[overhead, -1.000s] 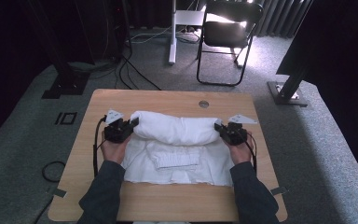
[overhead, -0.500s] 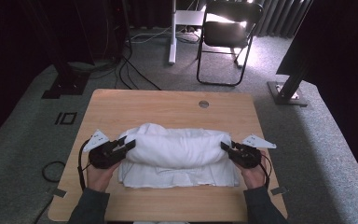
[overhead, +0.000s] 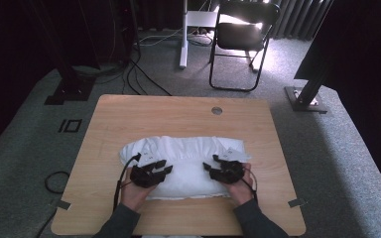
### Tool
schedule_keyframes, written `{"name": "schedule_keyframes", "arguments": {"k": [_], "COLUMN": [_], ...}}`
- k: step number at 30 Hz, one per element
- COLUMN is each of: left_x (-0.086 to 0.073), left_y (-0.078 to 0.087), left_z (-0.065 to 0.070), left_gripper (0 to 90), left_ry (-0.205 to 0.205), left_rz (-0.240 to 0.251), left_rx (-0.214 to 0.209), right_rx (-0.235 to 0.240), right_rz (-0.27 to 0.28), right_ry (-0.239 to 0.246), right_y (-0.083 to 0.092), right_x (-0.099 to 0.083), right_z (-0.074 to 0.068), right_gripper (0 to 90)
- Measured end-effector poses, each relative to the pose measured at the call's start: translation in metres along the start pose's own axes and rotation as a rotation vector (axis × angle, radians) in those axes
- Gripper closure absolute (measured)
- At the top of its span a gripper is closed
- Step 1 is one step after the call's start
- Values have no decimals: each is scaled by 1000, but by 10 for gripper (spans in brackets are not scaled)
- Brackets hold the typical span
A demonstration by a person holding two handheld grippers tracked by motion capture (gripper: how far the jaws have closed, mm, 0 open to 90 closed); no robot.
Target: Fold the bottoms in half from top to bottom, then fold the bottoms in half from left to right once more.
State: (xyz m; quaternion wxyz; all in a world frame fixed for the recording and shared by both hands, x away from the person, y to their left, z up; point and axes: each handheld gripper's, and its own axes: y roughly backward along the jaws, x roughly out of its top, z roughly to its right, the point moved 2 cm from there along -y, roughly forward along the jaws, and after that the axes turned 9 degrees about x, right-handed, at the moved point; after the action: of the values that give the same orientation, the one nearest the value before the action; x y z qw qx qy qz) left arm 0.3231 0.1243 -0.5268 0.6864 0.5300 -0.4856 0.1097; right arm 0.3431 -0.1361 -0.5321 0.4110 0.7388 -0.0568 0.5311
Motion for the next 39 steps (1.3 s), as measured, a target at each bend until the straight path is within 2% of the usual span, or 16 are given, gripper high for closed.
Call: {"name": "schedule_keyframes", "arguments": {"k": [2,4,10,14,16,19,21,22,24,26,27,30,33,34,36,39], "left_x": [-12,-17,-11,-7,-3,3,5,4,-1,-11,-17,-32,-39,-41,-41,-39], "left_y": [-14,-20,-31,-34,-29,-8,6,11,14,9,5,-9,-17,-19,-20,-20], "left_z": [-5,-12,-24,-31,-32,-36,-47,-55,-73,-91,-97,-107,-110,-112,-111,-107], "left_gripper": [657,672,667,650,598,466,393,354,271,169,164,89,40,29,25,70], "left_ry": [-10,28,43,91,113,130,128,143,196,237,253,289,315,328,310,293], "left_rz": [-30,-12,4,5,8,67,96,99,63,-10,-45,-136,-170,-181,-179,-165], "left_rx": [33,27,75,75,63,126,220,259,311,361,377,375,397,383,383,351], "right_rx": [-3,-1,-20,-23,-21,-16,-14,-13,-14,-13,-12,-11,-11,-12,-13,-13], "right_rz": [-30,-27,-37,-21,-21,-22,-22,-22,-21,-21,-20,-20,-21,-21,-23,-13], "right_ry": [-11,-10,-33,-48,-59,-66,-66,-67,-68,-69,-70,-72,-72,-72,-75,-79], "right_y": [-13,-17,-34,-41,-42,-41,-41,-41,-41,-41,-41,-41,-41,-41,-40,-36], "right_x": [-9,-9,-6,-3,-2,-2,-2,-2,-2,-2,-2,-2,-2,-2,-1,3], "right_z": [-1,1,9,13,14,15,15,15,15,16,16,16,16,16,15,13], "right_gripper": [468,467,468,467,467,467,466,466,465,465,465,464,463,462,458,428]}}
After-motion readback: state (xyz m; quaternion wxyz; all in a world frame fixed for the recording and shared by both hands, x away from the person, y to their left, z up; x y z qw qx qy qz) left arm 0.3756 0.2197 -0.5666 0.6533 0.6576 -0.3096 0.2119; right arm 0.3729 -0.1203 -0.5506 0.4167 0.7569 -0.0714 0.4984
